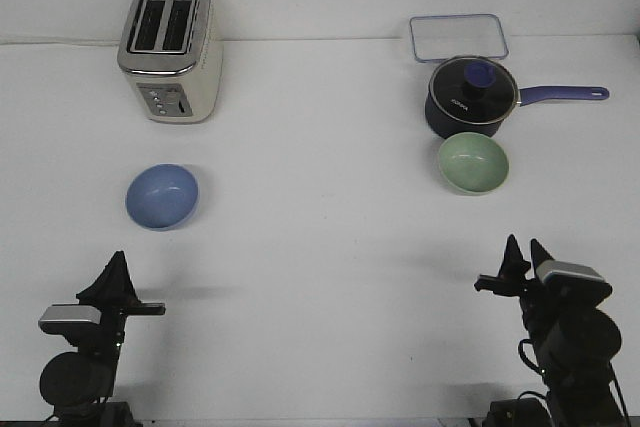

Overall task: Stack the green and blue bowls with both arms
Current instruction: 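Reach the right gripper forward to the rim of the pale green bowl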

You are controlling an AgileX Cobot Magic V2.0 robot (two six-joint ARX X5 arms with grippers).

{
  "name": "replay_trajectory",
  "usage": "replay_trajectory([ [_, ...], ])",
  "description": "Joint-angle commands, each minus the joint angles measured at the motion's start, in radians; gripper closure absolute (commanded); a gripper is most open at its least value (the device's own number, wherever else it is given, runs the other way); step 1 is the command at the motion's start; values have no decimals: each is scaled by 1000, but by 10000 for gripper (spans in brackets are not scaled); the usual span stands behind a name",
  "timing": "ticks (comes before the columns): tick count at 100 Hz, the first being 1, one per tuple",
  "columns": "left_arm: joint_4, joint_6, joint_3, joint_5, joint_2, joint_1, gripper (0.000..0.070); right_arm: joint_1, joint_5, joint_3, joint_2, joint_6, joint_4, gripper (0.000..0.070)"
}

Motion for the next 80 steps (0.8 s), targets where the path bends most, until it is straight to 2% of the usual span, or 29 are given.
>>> replay_trajectory([
  [1, 13, -2, -18, 0, -1, 1, 685, 0, -2, 79, 83, 12, -24, 211],
  [30, 13, -2, -18, 0, -1, 1, 685, -23, -8, 380, 511, 3, -147, 208],
  [56, 13, -2, -18, 0, -1, 1, 685, -134, -69, 624, 922, -52, -233, 208],
  [80, 13, -2, -18, 0, -1, 1, 685, -223, -139, 773, 1203, -74, -240, 208],
])
